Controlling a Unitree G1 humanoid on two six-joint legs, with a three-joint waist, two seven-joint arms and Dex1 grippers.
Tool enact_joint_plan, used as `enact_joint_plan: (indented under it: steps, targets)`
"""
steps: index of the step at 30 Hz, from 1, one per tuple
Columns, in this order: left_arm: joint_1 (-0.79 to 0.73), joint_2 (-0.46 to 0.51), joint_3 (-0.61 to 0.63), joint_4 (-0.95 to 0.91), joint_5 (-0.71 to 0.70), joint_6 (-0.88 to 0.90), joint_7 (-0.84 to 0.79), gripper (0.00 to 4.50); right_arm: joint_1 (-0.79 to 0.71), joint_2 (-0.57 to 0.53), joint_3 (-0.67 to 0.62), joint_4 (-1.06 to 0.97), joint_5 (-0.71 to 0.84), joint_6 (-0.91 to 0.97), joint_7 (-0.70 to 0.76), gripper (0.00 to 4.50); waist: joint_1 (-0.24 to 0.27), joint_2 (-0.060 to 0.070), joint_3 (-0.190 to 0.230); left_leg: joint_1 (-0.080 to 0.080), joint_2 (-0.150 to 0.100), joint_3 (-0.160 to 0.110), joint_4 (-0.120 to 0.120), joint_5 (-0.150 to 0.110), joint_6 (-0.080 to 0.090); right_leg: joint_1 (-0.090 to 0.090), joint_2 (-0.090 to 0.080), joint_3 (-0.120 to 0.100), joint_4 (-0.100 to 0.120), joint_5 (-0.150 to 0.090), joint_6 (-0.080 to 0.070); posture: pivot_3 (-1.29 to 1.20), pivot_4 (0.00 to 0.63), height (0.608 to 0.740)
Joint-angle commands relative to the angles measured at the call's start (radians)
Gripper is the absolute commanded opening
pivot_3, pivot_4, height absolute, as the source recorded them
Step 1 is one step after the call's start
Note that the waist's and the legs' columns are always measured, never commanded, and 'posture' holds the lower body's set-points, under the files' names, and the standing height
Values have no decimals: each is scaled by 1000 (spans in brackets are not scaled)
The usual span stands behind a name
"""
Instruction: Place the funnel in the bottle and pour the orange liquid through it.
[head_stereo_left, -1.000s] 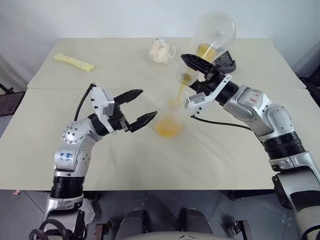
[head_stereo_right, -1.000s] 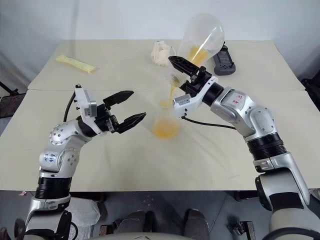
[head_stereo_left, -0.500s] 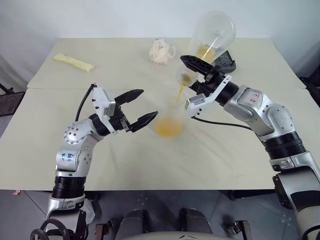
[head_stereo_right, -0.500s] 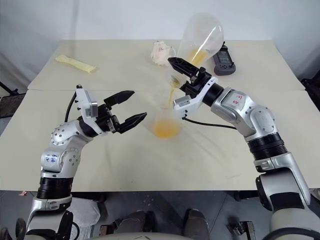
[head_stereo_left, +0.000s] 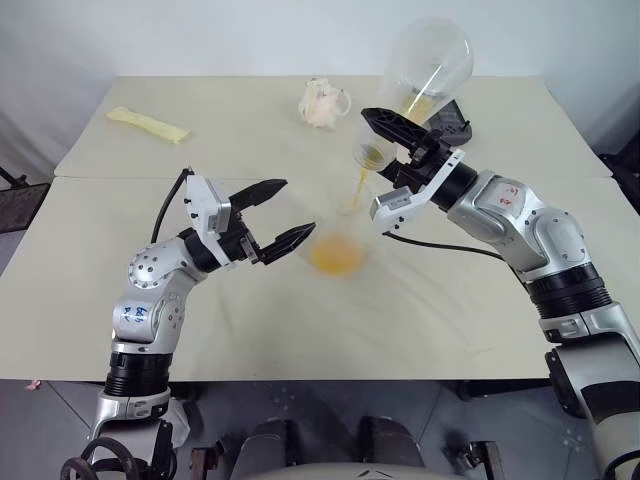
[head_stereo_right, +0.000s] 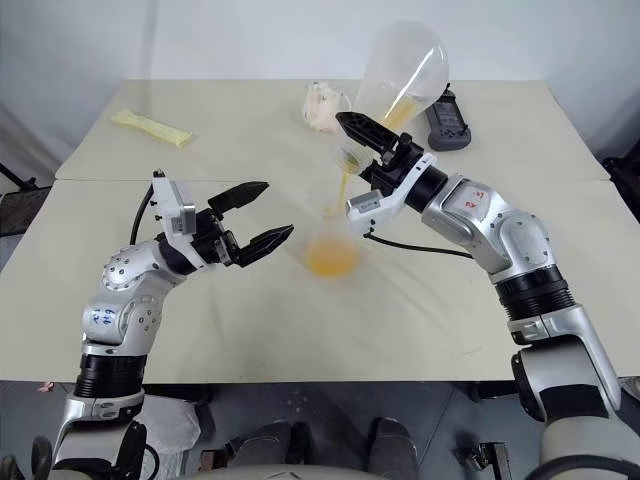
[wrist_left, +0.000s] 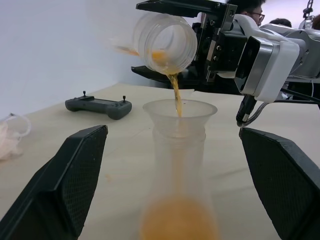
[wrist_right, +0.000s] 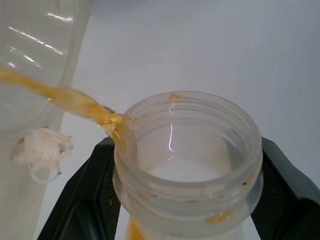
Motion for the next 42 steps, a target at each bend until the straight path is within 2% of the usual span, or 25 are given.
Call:
enact_joint_plan:
  steps: [1,42]
  targets:
    - [-16,-3,2,-10,-3,-22,-2,4500,-28,-10,-13,-43,6,3,-23,2821,0,0,0,0,0,0,0,0,0,0,0,0,0,0,0,0,150,740]
    - [-25,-15,1,7,1,-41,4,4500,-24,-9,-1,-54,-15,-11,-50,2821,0,0,0,0,0,0,0,0,0,0,0,0,0,0,0,0,150,740]
